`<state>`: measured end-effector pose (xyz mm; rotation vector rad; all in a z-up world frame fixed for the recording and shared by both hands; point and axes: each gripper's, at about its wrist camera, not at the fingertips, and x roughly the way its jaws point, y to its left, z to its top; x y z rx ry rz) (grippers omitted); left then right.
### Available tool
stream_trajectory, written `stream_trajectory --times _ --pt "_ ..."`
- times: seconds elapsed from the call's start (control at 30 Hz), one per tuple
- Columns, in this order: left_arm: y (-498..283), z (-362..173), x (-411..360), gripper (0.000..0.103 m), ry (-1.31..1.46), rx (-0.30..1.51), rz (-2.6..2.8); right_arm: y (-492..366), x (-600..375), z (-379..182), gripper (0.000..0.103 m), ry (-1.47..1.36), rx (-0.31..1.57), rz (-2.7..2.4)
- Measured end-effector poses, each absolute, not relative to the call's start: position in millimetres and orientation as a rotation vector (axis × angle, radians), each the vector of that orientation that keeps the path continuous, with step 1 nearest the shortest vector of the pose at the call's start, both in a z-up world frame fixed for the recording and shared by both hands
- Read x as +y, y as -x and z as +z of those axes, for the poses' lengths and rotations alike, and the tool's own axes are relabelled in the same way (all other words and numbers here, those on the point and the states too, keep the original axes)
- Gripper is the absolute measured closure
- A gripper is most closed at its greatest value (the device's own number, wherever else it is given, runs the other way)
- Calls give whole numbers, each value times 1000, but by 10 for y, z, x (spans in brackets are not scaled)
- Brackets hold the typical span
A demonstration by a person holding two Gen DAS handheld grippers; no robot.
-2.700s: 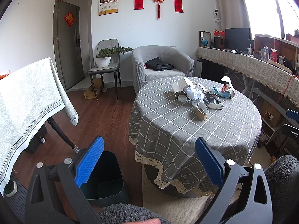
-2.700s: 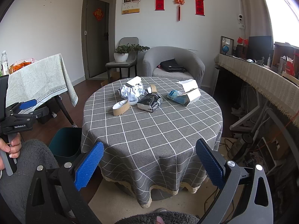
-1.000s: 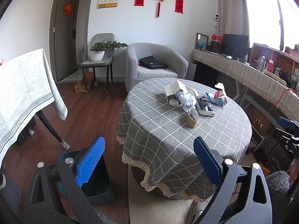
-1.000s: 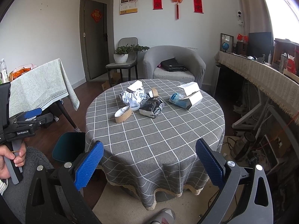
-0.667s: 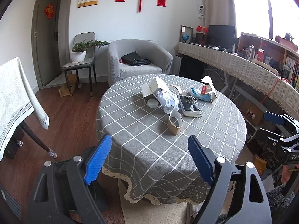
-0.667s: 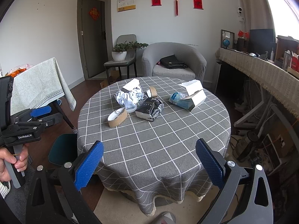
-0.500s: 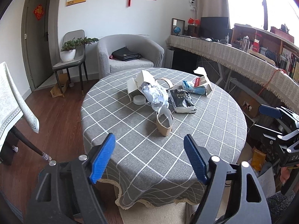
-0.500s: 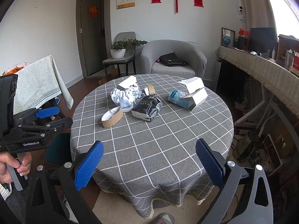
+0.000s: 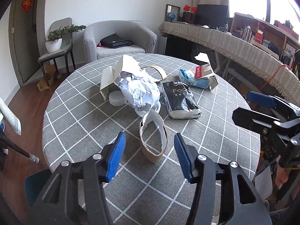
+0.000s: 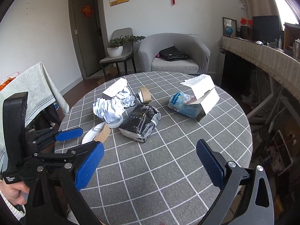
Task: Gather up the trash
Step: 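Grasp the black Face tissue pack with the right gripper and lift it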
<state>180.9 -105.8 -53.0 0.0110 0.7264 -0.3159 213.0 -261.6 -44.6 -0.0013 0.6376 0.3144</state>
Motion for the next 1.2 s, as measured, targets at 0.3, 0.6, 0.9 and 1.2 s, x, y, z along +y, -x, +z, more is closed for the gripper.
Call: stream_trajectory --times 0.3,0.6,0.9,1.2 --pt "-1797 -536 -961 73 -6 731 -335 -2440 -2286 -574 22 18 682 269" --pt "-1655 -412 -750 73 -17 716 -340 -2654 -2070 -603 24 -18 738 200" --pt "-1574 -314 -370 73 -4 698 -325 -2850 -1995 -666 28 12 776 48" --pt "-1535 -237 25 73 39 673 -278 -2975 -1832 -811 29 43 849 2"
